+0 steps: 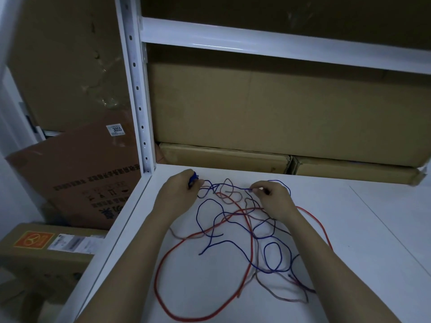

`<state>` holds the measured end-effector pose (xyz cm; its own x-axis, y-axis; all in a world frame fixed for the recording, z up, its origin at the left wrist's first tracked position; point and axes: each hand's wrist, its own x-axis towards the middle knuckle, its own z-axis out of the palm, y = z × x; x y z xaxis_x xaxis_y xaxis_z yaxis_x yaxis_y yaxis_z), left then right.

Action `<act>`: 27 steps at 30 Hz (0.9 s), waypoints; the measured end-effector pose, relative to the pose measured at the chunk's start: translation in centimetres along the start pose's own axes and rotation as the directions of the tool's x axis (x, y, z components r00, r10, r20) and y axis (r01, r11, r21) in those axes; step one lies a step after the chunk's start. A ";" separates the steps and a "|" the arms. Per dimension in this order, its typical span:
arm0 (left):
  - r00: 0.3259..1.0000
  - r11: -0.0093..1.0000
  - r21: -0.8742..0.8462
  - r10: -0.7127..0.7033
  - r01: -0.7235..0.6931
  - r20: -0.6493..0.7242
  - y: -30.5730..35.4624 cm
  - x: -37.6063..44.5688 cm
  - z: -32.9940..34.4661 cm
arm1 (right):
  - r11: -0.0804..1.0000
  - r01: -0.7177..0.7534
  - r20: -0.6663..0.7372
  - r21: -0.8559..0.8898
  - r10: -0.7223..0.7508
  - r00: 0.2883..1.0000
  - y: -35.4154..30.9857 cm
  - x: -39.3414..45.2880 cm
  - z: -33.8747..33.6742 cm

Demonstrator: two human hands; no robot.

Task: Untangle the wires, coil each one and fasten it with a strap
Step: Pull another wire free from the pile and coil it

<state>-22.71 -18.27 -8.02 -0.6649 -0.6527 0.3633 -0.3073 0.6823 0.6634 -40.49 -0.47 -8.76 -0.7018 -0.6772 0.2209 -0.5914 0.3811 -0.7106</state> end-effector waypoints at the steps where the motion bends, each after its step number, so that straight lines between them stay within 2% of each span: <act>1: 1.000 1.000 -0.013 -0.017 0.017 -0.012 -0.1 0.1 0.0 | 1.000 -0.008 -0.012 -0.030 0.008 1.000 0.1 -0.1 0.0; 3: 1.000 0.999 -0.051 -0.017 0.018 0.011 -0.1 0.1 0.1 | 0.989 0.031 -0.026 -0.145 -0.035 0.999 0.1 -0.2 0.0; 5: 0.998 0.997 -0.081 0.019 -0.013 0.063 0.2 0.0 0.3 | 0.939 0.097 -0.020 -0.331 -0.109 0.994 -0.4 -0.4 0.2; 7: 0.996 0.994 -0.108 0.041 -0.033 0.081 0.5 -0.1 0.5 | 0.898 0.132 -0.031 -0.419 -0.159 0.987 -1.3 -0.6 0.5; 10: 0.993 0.991 -0.123 0.071 -0.060 0.090 1.0 -0.3 0.7 | 0.879 0.321 -0.019 -0.352 -0.349 0.937 -3.1 -1.2 0.7; 12: 0.991 0.988 -0.123 0.100 -0.089 0.091 1.2 -0.4 0.7 | 0.856 0.470 0.028 -0.213 -0.476 0.879 -4.1 -1.5 0.9; 13: 0.990 0.987 -0.128 0.111 -0.099 0.089 1.3 -0.5 0.7 | 0.856 0.496 0.057 -0.144 -0.494 0.868 -4.6 -1.7 1.1; 16: 0.990 0.983 -0.147 0.119 -0.107 0.077 1.6 -0.8 0.7 | 0.905 0.425 0.132 -0.010 -0.420 0.898 -5.6 -1.6 1.8; 20: 0.995 0.989 -0.117 0.098 -0.095 0.025 1.5 -1.1 0.7 | 0.943 0.310 0.069 0.124 -0.320 0.945 -5.6 -1.8 2.3; 23: 0.996 0.994 -0.071 0.087 -0.088 -0.019 1.4 -1.4 0.6 | 0.963 0.260 -0.004 0.075 -0.261 0.965 -5.0 -1.4 2.3; 27: 0.990 0.997 -0.040 0.063 -0.069 -0.128 1.2 -1.6 -0.2 | 0.996 0.083 -0.102 -0.017 -0.084 0.991 -2.8 -0.5 1.6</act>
<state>-21.90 -16.47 -7.64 -0.5905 -0.6448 0.4853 -0.2329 0.7119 0.6625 -37.87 -2.18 -7.92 -0.6867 -0.6387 0.3471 -0.6542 0.3349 -0.6781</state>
